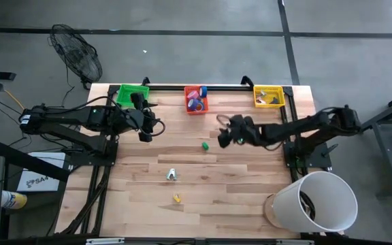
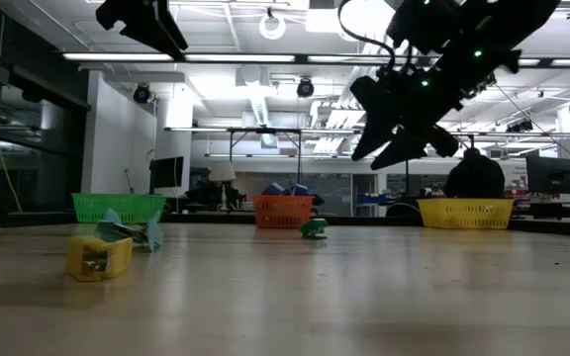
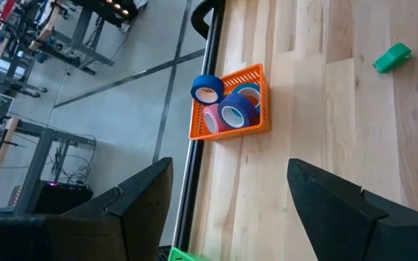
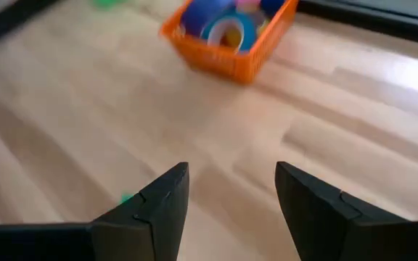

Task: Pick and place Stapler, Stapler remover, tape
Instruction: Put the green stapler into the green bin

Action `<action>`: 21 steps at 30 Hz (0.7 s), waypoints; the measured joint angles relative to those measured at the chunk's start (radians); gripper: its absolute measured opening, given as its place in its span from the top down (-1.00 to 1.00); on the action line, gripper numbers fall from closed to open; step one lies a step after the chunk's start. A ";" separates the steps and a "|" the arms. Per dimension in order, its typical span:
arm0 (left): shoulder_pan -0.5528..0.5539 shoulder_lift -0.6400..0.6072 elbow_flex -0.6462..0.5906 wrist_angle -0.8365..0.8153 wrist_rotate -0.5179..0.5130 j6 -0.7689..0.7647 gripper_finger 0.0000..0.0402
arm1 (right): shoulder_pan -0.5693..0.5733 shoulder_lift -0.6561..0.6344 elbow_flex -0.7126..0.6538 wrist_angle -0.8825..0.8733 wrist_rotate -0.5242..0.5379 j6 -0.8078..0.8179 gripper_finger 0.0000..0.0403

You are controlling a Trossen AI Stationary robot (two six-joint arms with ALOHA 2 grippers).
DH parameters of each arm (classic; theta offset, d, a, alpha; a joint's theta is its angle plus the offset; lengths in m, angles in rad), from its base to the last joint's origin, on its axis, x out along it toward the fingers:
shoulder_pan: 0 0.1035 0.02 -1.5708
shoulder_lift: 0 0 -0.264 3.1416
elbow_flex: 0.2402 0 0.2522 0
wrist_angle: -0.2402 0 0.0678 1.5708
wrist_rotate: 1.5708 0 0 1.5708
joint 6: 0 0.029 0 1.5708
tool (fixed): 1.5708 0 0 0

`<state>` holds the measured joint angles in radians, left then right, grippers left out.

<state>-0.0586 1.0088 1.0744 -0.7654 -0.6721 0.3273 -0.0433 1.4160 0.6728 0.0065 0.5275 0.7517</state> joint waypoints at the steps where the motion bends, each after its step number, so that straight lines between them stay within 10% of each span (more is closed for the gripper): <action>1: 0.000 0.000 0.000 0.000 0.000 0.000 -0.33 | 0.027 0.000 0.000 -0.026 0.015 0.000 0.02; 21: 0.000 0.000 0.000 0.000 0.011 -0.030 -0.33 | 0.319 0.306 0.000 0.074 0.091 0.233 0.02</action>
<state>-0.0586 1.0092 1.0744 -0.7650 -0.6611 0.2977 0.2753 1.7224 0.6727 0.0802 0.6187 0.9848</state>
